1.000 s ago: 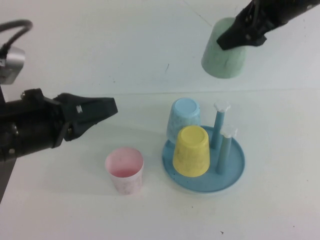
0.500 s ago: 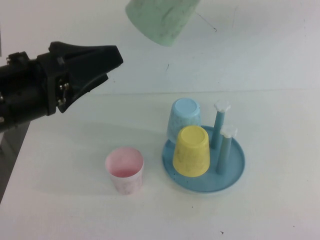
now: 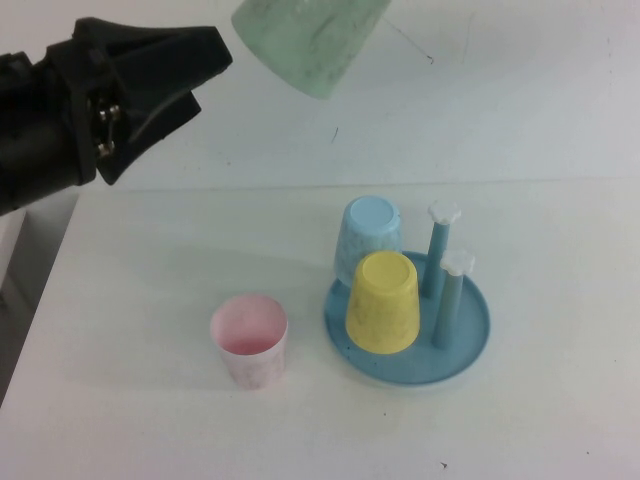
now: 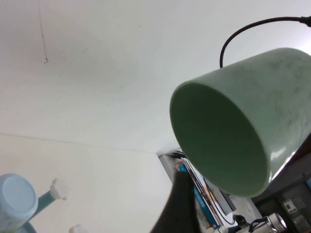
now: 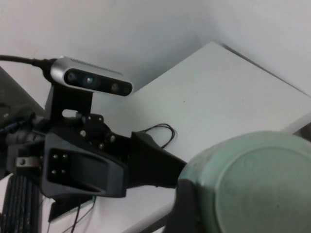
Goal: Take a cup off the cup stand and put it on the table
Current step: Hand over the cup
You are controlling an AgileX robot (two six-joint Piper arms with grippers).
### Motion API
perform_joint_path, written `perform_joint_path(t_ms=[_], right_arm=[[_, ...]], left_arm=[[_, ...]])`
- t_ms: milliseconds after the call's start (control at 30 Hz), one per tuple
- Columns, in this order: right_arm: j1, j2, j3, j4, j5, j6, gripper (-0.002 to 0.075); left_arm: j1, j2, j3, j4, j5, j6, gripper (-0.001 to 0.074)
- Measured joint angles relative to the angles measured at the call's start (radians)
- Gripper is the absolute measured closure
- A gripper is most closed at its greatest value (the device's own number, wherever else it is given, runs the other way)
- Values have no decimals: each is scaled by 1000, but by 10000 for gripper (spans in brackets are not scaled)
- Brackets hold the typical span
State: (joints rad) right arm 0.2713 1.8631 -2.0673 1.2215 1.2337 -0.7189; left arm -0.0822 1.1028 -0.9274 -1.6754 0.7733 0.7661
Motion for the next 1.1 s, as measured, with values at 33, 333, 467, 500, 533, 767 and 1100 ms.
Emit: perform_joint_path(t_ms=[33,333,467,500,533,767,1100], right_arm=[[0,2,0,11,0,1,180],[23,34,0,97,0,1,180],[56,66,0,126,-2,-11,180],[66,78,0,141,-4,-18,180],[74,85,0,153,-5,-20,180],[111,128,0,226,-27,-64,180],[115,181,0,295,-18,-69,185]], left_arm=[[0,0,-2,0,-1,0,178],[0,5,-32,-2,-22,-6,228],[0,5,-44,-4,-32,-6,272],[0,5,-45,-4,-34,-6,277],[0,5,-45,-4,-36,-6,279],[0,5,-45,-4,-59,-6,393],[0,5,-47,-20,-58,21,652]])
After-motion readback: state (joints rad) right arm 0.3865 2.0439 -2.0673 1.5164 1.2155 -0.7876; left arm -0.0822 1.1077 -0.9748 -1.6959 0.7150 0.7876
